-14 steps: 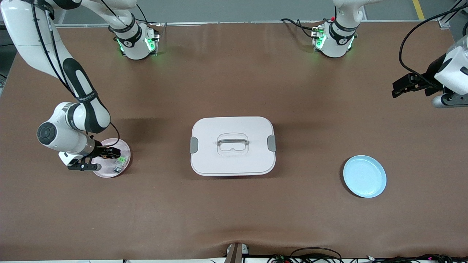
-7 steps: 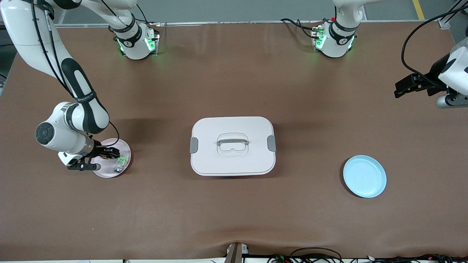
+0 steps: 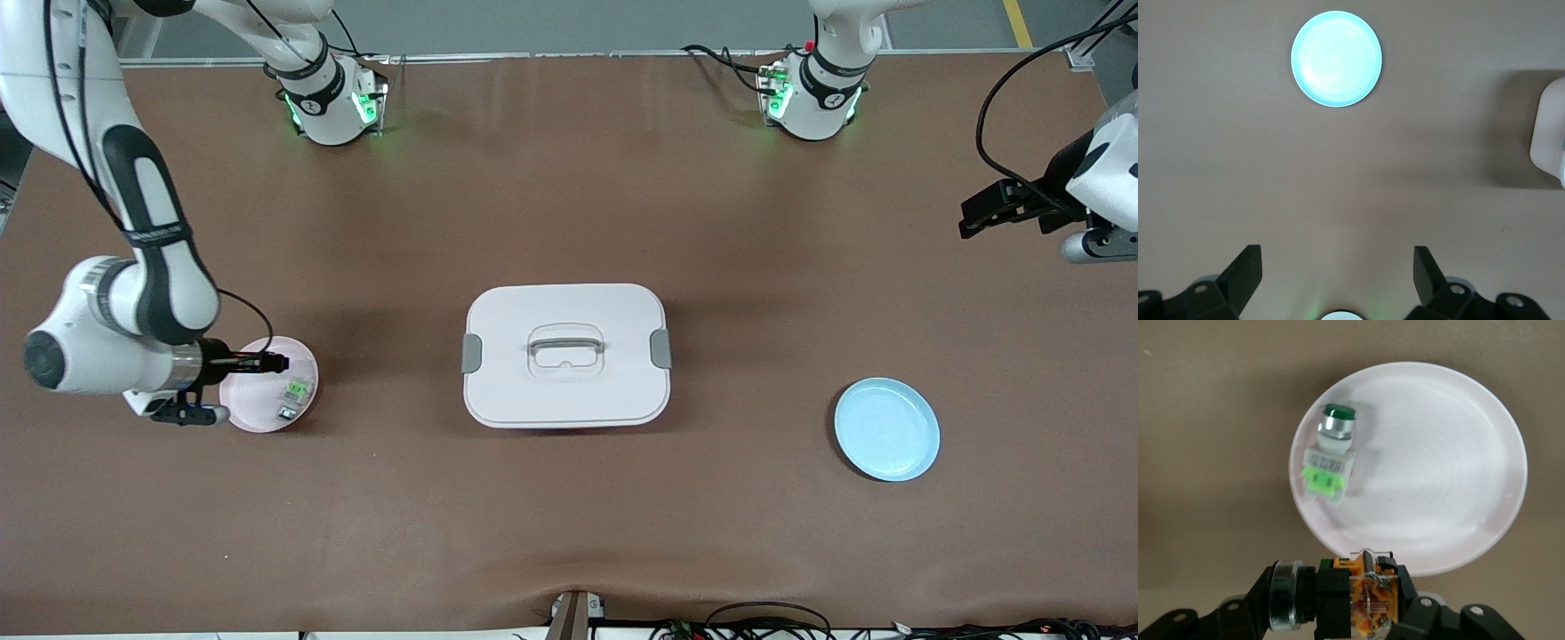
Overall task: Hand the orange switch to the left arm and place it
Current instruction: 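Lift the switch with the right gripper while the left gripper approaches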
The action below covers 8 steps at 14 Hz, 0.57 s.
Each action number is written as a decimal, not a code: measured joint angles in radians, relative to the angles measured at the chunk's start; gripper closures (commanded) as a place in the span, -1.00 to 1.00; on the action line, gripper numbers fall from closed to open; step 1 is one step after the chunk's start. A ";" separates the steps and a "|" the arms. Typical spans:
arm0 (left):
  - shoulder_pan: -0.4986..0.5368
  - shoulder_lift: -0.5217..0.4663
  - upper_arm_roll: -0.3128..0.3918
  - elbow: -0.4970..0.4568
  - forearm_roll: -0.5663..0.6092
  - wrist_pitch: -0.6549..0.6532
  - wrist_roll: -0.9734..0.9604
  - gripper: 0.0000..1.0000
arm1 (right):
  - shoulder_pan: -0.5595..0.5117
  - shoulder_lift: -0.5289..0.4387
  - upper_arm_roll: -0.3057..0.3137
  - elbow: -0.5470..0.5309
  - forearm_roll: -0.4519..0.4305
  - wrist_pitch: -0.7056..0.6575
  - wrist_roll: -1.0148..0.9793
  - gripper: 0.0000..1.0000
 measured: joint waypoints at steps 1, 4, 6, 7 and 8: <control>-0.001 0.000 -0.001 -0.001 0.000 0.000 0.000 -1.00 | 0.000 -0.014 0.000 0.032 0.018 -0.067 0.064 1.00; -0.006 0.000 -0.007 -0.003 0.000 0.000 -0.002 -1.00 | 0.010 -0.069 0.014 0.063 0.098 -0.203 0.304 1.00; -0.009 0.001 -0.015 -0.003 -0.007 0.001 -0.003 -1.00 | 0.042 -0.093 0.021 0.093 0.149 -0.281 0.486 1.00; -0.010 0.002 -0.018 -0.003 -0.022 0.006 -0.003 -1.00 | 0.062 -0.099 0.022 0.115 0.186 -0.313 0.574 1.00; -0.011 0.003 -0.019 -0.004 -0.045 0.011 -0.003 -1.00 | 0.078 -0.103 0.023 0.132 0.230 -0.334 0.660 1.00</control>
